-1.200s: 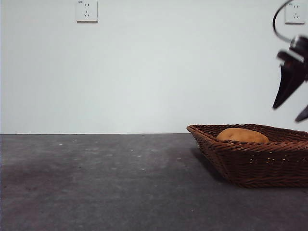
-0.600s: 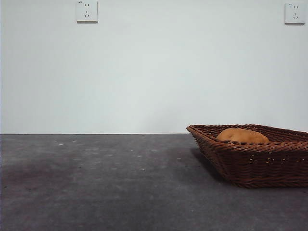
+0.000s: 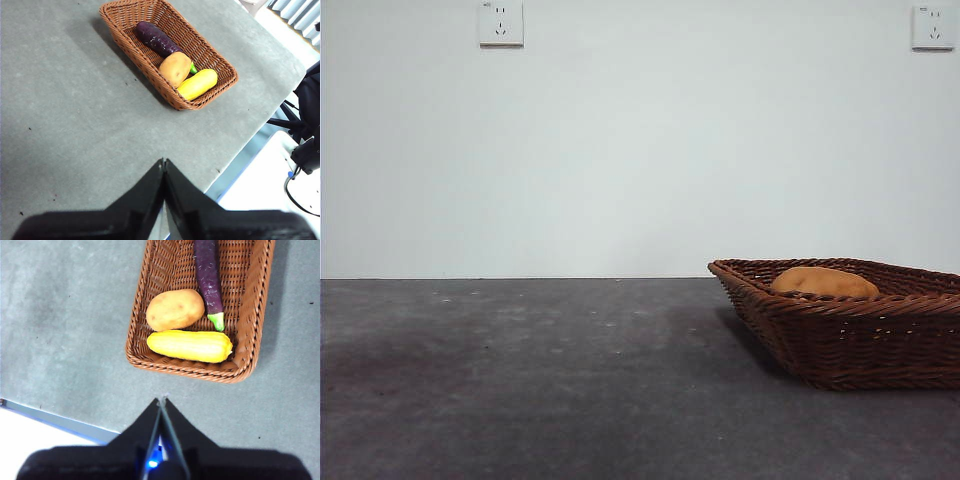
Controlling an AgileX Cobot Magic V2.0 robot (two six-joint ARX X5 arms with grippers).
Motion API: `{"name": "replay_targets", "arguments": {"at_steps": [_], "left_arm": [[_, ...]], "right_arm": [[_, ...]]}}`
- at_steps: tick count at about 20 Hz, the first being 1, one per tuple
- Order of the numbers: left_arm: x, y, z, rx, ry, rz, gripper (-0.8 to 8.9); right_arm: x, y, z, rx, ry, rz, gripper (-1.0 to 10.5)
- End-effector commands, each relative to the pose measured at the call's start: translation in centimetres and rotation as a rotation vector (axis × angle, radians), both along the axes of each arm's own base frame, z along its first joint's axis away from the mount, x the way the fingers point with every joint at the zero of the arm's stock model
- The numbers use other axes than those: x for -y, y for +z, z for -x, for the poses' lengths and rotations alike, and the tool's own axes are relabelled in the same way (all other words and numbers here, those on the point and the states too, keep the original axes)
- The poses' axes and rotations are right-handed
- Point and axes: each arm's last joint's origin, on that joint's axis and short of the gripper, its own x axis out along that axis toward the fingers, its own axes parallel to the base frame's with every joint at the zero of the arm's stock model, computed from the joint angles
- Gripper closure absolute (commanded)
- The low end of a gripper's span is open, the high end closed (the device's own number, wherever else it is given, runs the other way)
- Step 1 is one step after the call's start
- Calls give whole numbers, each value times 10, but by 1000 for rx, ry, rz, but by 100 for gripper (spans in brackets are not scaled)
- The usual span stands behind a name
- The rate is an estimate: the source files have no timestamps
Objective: Help me put the vegetables on the table into the basket
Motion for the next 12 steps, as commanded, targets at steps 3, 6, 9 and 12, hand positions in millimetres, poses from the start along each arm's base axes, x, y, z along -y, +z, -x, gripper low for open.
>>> {"name": "replay_targets", "arguments": {"at_steps": [3, 6, 9, 12], "left_arm": [[0, 0, -1, 12, -4, -9, 818], [1, -1, -4, 0, -4, -14, 818], [2, -3, -7, -14, -4, -20, 818], [4, -4, -9, -23, -4, -24, 818]], "right_arm": [[0, 0, 0, -3, 6, 5, 945], [1, -1, -1, -10, -3, 19, 945], [2, -3, -5, -22, -15, 41, 945], [3, -5, -12, -31, -28, 62, 945]]}}
